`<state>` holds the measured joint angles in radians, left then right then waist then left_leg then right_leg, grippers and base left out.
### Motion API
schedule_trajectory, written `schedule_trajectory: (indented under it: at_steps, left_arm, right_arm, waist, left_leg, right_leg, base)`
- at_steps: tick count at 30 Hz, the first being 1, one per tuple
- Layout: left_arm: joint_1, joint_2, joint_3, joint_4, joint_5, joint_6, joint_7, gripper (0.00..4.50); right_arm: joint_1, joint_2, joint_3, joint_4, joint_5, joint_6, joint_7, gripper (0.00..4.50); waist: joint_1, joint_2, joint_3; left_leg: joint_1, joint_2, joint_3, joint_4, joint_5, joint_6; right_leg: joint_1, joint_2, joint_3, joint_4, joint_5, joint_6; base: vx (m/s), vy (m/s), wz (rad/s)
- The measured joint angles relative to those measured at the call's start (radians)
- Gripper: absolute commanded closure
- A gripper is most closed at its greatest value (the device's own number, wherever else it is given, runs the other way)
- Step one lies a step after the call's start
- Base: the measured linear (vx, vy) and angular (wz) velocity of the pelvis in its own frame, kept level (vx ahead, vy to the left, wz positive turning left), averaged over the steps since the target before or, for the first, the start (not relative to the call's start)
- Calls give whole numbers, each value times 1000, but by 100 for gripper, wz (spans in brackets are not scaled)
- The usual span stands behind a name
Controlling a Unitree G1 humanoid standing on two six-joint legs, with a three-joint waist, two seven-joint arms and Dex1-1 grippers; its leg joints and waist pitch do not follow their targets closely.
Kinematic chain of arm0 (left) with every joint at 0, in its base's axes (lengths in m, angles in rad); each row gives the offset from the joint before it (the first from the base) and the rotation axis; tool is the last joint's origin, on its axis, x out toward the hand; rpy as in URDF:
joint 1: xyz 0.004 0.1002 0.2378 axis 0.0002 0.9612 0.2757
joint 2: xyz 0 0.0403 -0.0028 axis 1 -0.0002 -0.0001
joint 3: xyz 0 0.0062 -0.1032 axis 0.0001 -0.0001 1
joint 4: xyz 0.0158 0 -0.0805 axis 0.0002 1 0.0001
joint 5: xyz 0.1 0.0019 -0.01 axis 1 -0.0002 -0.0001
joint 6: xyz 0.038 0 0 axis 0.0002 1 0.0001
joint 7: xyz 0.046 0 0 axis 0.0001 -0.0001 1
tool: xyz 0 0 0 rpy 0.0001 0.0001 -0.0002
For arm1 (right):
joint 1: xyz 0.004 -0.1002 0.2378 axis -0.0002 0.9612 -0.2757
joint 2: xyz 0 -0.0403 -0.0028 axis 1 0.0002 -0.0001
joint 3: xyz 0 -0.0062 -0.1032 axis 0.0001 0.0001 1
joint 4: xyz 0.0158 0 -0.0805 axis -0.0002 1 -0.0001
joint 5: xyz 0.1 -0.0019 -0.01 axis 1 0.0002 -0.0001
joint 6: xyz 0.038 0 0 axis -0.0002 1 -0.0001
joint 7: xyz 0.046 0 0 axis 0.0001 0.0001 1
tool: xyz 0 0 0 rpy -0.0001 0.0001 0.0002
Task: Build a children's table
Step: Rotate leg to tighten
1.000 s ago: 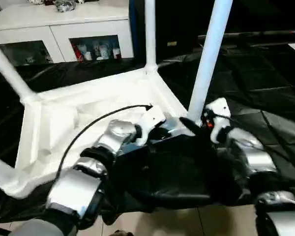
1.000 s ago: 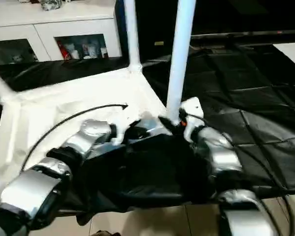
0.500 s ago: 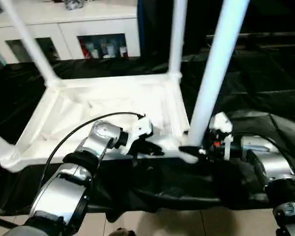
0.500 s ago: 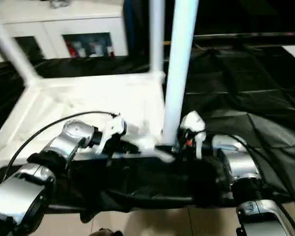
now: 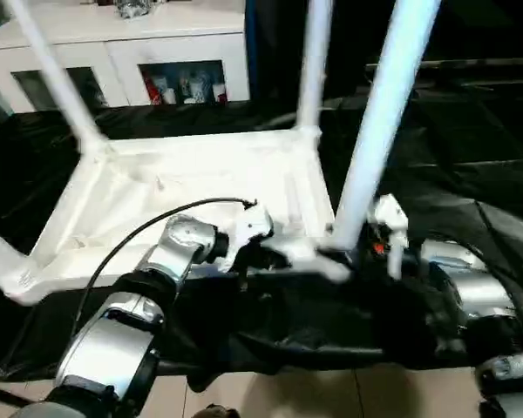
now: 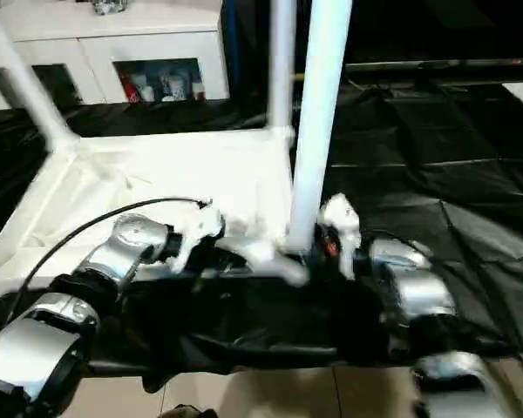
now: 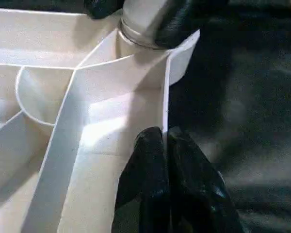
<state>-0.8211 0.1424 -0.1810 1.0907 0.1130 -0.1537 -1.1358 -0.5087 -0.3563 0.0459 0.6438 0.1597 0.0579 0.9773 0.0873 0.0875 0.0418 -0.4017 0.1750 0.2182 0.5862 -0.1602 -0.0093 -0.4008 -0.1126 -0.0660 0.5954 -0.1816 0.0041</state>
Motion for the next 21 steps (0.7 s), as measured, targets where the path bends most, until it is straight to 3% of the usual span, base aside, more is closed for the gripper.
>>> schedule_trajectory:
  at_steps: [11, 15, 17, 20, 21]
  left_arm:
    - [-82, -130, 10, 97, 29, 57, 367, 450]
    - [-84, -139, 13, 105, 29, 56, 379, 450]
    - [-84, -137, 13, 105, 30, 52, 375, 450]
    - [-81, -125, 15, 105, 29, 44, 367, 450]
    - [-79, -119, 17, 105, 29, 40, 359, 450]
  right_arm:
    - [-83, 167, -96, 107, -75, -47, -566, 246]
    - [-85, 184, -106, 114, -80, -54, -591, 246]
    - [-83, 186, -113, 115, -75, -62, -582, 178]
    - [-77, 191, -118, 109, -44, -65, -538, 173]
    - [-76, 189, -118, 107, -36, -65, -517, 139]
  waist:
    - [-9, -1, -1]
    - [-10, -2, -3]
    - [-10, -2, -3]
    - [-17, -2, -2]
    - [-21, -3, -2]
  left_leg:
    - [1, -1, 1, -1, 0, 0]
    - [1, -1, 0, -2, 0, 0]
    - [1, -1, 0, -2, 0, 0]
    - [1, -1, 0, -3, 0, 0]
    - [1, -1, 0, -3, 0, 0]
  right_leg:
    - [1, 0, 2, -2, 0, 0]
    - [2, 0, 0, -2, 0, 0]
    - [2, 0, 0, -2, 0, 0]
    - [1, 0, 0, -2, 0, 0]
    - [1, 0, 0, -2, 0, 0]
  base:
    - [0, 0, 0]
    - [0, 0, 0]
    - [0, 0, 0]
    - [0, 0, 0]
    - [0, 0, 0]
